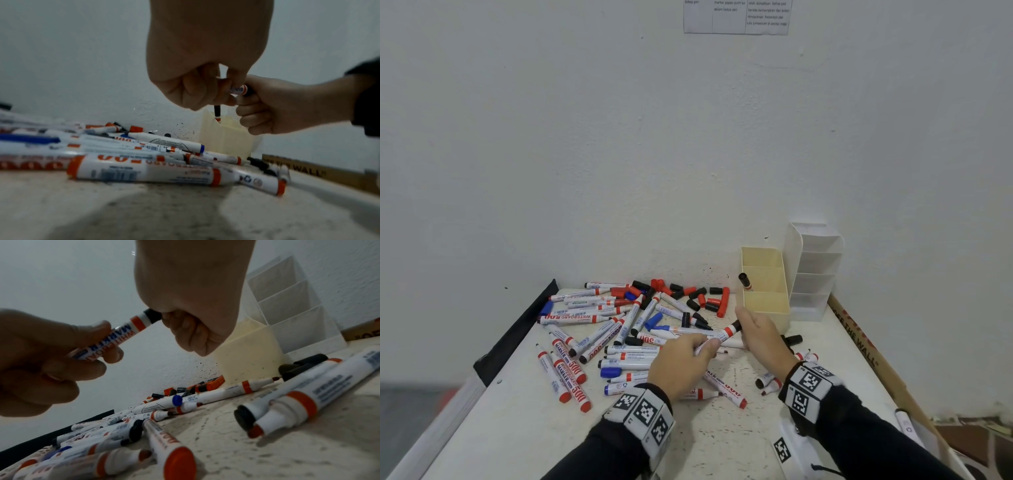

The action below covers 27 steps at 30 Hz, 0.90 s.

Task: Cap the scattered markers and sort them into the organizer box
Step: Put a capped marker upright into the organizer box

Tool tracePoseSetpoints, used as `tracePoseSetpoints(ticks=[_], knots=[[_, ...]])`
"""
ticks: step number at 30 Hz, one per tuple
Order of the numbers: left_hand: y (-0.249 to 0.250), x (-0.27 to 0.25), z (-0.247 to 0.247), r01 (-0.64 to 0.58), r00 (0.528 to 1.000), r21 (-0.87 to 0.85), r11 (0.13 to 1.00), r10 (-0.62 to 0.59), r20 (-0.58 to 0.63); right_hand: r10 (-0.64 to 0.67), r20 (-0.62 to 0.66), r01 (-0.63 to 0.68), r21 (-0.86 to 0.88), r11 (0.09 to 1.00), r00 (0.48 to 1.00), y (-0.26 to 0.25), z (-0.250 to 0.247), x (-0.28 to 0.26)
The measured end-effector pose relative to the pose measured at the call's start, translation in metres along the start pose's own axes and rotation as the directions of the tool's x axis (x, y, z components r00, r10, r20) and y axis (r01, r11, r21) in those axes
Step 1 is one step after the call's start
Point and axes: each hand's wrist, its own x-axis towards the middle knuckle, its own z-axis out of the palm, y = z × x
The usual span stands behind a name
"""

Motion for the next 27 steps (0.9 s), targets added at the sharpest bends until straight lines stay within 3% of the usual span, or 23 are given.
tracePoseSetpoints(ticks=[2, 6, 8, 11, 14, 16, 18, 21, 23, 27], knots=[[0.005, -0.001, -0.002, 0.089, 0.989, -0.211, 0.973, -0.06, 0.138, -0.035, 0.005, 0.035, 0.044, 0.998, 0.999, 0.0, -0.001, -0.002], [0.014, -0.003, -0.006, 0.273, 0.926, -0.394, 0.878, -0.129, 0.356, -0.092, 0.005, 0.092, 0.069, 0.993, 0.996, 0.007, -0.007, -0.006], [0.017, -0.002, -0.001, 0.27, 0.928, -0.421, 0.866, -0.118, 0.353, -0.097, 0.025, 0.094, 0.083, 0.992, 0.995, 0.005, -0.012, -0.007], [0.02, -0.001, 0.01, 0.172, 0.972, -0.437, 0.883, -0.081, 0.219, -0.118, 0.093, 0.107, 0.117, 0.987, 0.989, -0.006, -0.021, -0.006], [0.019, 0.005, 0.018, 0.164, 0.979, -0.454, 0.876, -0.09, 0.181, -0.131, 0.104, 0.117, 0.135, 0.984, 0.986, -0.016, -0.032, 0.002], [0.013, 0.012, 0.021, 0.152, 0.985, -0.318, 0.936, -0.116, 0.13, -0.169, 0.002, 0.168, 0.061, 0.984, 0.986, -0.02, -0.04, 0.009], [0.005, 0.018, 0.021, 0.183, 0.982, -0.074, 0.98, -0.179, 0.052, -0.258, -0.173, 0.265, 0.016, 0.964, 0.95, -0.024, -0.049, 0.018], [0.0, 0.017, 0.017, 0.238, 0.957, 0.262, 0.935, -0.271, 0.099, -0.424, -0.426, 0.391, -0.167, 0.905, 0.8, -0.032, -0.061, 0.027], [-0.001, 0.017, 0.019, 0.21, 0.952, 0.36, 0.909, -0.274, 0.137, -0.494, -0.489, 0.397, -0.294, 0.869, 0.719, -0.032, -0.065, 0.032], [-0.002, 0.018, 0.024, 0.138, 0.956, 0.446, 0.884, -0.237, 0.175, -0.477, -0.387, 0.329, -0.39, 0.86, 0.789, -0.015, -0.06, 0.043]])
